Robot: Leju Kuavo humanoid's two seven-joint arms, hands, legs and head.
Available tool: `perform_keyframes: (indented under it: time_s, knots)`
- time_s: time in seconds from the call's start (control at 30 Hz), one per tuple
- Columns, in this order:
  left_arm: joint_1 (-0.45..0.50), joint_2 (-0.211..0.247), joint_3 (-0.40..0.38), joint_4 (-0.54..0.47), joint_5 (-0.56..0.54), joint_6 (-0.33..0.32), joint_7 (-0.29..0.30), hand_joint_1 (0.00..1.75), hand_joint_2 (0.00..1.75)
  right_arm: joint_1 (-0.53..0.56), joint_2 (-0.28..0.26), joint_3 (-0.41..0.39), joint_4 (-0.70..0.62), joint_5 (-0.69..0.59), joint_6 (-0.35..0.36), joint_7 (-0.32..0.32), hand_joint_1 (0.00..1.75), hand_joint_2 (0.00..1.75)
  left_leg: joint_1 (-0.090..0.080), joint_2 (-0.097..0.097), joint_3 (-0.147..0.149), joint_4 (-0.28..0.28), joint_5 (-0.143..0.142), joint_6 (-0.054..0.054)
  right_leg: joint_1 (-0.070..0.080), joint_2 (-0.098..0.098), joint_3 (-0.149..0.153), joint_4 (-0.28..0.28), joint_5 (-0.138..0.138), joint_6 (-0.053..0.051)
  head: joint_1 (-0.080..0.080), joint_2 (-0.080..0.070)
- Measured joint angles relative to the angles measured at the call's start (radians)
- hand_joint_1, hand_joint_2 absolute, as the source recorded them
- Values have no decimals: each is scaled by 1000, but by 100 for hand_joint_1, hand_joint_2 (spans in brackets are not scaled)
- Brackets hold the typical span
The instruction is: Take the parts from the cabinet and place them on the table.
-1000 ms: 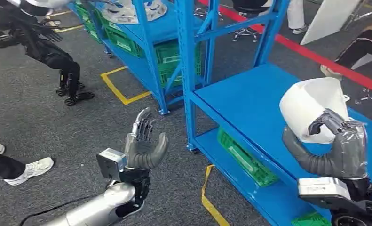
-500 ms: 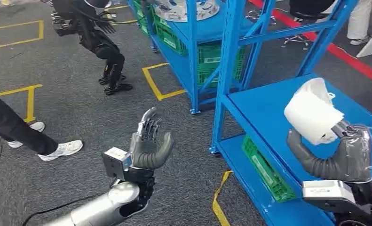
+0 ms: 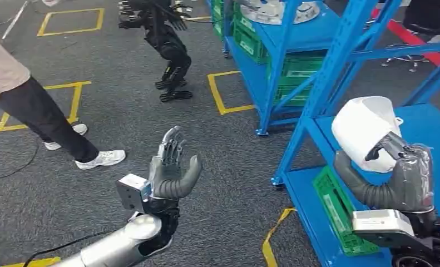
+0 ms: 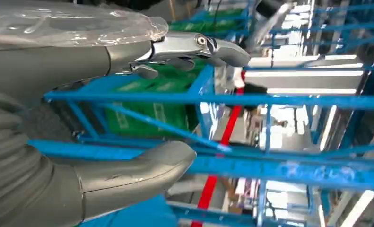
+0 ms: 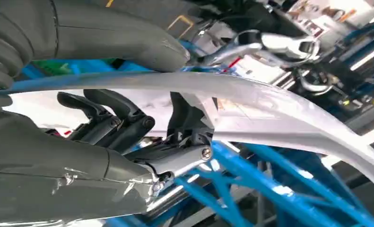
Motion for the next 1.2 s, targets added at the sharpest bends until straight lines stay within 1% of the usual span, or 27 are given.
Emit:
perform_keyframes:
  time_s: [0.03,0.07,0.13,0.17,0.2,0.27,0.3,0.33,0.37,0.47,0.5,0.53,0.57,0.63,0.67,0.7,0.73,0.77,0.8,0.83,0.87,0.97,1.0,1.07,1.13,1.17,1.2]
  knots:
    - [-4,0,0,0,0,0,0,0,175,-1,0,0,0,0,-1,-3,175,175,1,-8,2,0,0,6,-2,35,-23,57,-34,-1,3,0]
    - [-5,-1,0,0,0,0,0,0,175,-1,0,0,0,0,0,-4,175,175,1,-19,3,0,-1,10,-1,55,-65,143,-73,0,11,0]
    - [-5,-3,0,0,0,-1,0,0,175,2,0,3,0,-3,0,-7,175,175,0,-47,3,1,-2,12,-2,67,-148,297,-120,3,11,0]
    - [-5,-3,0,0,0,-1,0,0,175,2,0,3,0,-4,0,-7,175,175,0,-61,4,2,-2,12,-2,67,-164,314,-112,3,12,0]
    - [-5,-2,0,0,0,-1,0,0,175,2,0,3,0,-5,0,-7,175,175,0,-74,5,2,-3,12,-3,68,-161,294,-88,3,13,0]
    - [-5,-3,0,0,0,-1,0,0,175,1,0,3,0,-9,0,-9,175,175,3,-109,11,7,-7,6,-6,82,-94,122,23,-1,12,0]
    - [-5,-3,0,0,0,0,0,0,175,0,0,3,0,-11,0,-10,175,175,4,-122,12,11,-11,2,-10,119,-57,29,69,-2,13,0]
    - [-5,-3,0,0,1,0,0,0,175,0,0,4,0,-12,1,-11,175,175,0,-135,6,15,-11,-3,-16,180,-47,8,51,0,16,0]
    - [-8,-3,0,0,1,0,1,0,175,-1,0,4,-2,-13,0,-12,175,175,5,-146,-3,22,-10,-8,-18,180,-33,-11,49,-2,16,0]
    - [-3,-2,0,0,0,2,1,0,175,-5,0,8,-3,-15,1,-13,175,175,11,-187,-12,10,3,-30,-8,142,-28,-13,54,-15,14,0]
    - [-2,0,-1,0,0,2,0,0,175,-7,0,8,-3,-15,2,-13,175,175,14,-163,-14,18,-5,-30,-17,125,-22,-23,59,-23,14,0]
    - [-4,0,-1,0,0,2,0,0,175,-8,0,8,-3,-15,1,-13,175,175,4,-90,-33,56,-29,-34,-14,110,-16,-29,60,-29,6,0]
    - [-8,1,-1,0,0,2,0,0,175,-10,0,10,-3,-15,1,-14,175,175,6,-52,-76,136,-69,-39,-11,93,-15,-31,60,-36,0,0]
    - [-6,0,-1,0,0,2,0,0,175,-8,0,11,-3,-15,2,-13,175,175,11,-27,-166,303,-131,-45,-5,61,-16,-31,58,-39,-1,0]
    - [-4,0,-1,0,0,2,1,0,175,-7,0,11,-3,-15,1,-13,175,175,12,-23,-192,347,-138,-47,-3,45,-16,-31,57,-39,0,0]
    - [-2,1,-1,0,0,3,1,0,175,-7,0,13,-3,-16,1,-13,175,175,14,-21,-193,342,-123,-48,-3,31,-15,-31,55,-39,-2,0]
    - [-2,2,-1,0,0,5,2,0,175,-7,0,14,-3,-17,1,-13,175,175,14,-19,-163,282,-85,-47,-3,17,-14,-31,53,-37,-3,0]
    - [-3,2,-1,0,-1,6,5,0,175,-7,0,14,-3,-18,1,-13,175,175,14,-10,-112,188,-40,-44,-3,3,-10,-31,50,-36,-5,0]
    - [-3,2,-1,0,-1,8,8,0,175,-7,0,14,-3,-18,1,-12,175,175,12,20,-54,88,-2,-39,-2,-9,-6,-31,46,-32,-6,0]
    - [-4,2,-1,0,-2,8,9,0,175,-7,0,14,-3,-18,1,-12,175,175,6,79,-16,22,3,-34,3,-16,-2,-30,42,-26,-8,0]
    - [-5,2,-1,0,-3,10,11,0,175,-7,0,14,-3,-18,1,-13,175,175,-3,74,-14,13,1,-26,9,-24,-2,-28,36,-20,-9,0]
    - [-4,2,-1,0,-4,14,13,0,175,-7,0,16,-3,-21,3,-17,175,175,-10,32,-15,11,-1,-9,7,-56,13,-36,30,-5,0,0]
    - [-4,2,-1,0,-4,19,13,0,175,-7,0,16,-3,-22,4,-19,175,175,3,18,-5,1,4,-1,1,-54,11,-33,20,3,-1,0]
    - [-7,1,-2,0,-3,21,13,0,175,-9,0,16,-3,-25,7,-24,175,175,3,0,1,-1,1,8,-3,33,-25,58,-34,5,10,0]
    - [-5,-1,-2,0,-3,21,13,0,175,-6,0,17,-2,-28,9,-26,175,175,2,-29,2,0,0,13,-2,62,-117,239,-103,7,16,0]
    - [-4,-2,-2,0,-3,22,13,0,175,-5,0,19,-2,-29,10,-27,175,175,1,-45,2,1,0,13,-2,66,-154,301,-115,7,16,0]
    - [-2,-1,-2,0,-3,23,13,0,175,-2,0,19,-2,-32,11,-28,175,175,1,-62,4,1,-1,14,-2,67,-167,308,-97,7,16,0]
